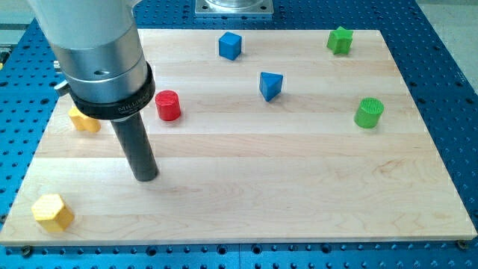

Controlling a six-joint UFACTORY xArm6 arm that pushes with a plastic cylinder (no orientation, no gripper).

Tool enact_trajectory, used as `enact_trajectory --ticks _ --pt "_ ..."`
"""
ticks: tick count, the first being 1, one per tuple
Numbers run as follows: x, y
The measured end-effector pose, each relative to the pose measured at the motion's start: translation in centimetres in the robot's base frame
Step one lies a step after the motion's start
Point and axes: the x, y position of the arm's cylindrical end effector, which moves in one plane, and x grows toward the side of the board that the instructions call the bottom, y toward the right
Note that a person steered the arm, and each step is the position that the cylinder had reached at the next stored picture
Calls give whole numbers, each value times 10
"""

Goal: Move your arm towards the center of the board

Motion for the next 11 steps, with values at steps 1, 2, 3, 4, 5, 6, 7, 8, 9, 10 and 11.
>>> enact_trajectory --ticks 1,2,3,4,5,6,7,8,9,10,11 --pt "0 0" --pt "0 0" --pt "2 -1" --pt "2 -1" --pt "4 -1" --pt "10 -2" --pt "11 -1" --pt "3 11" --pt "-9 36" --pt "-10 52" --pt "-10 69"
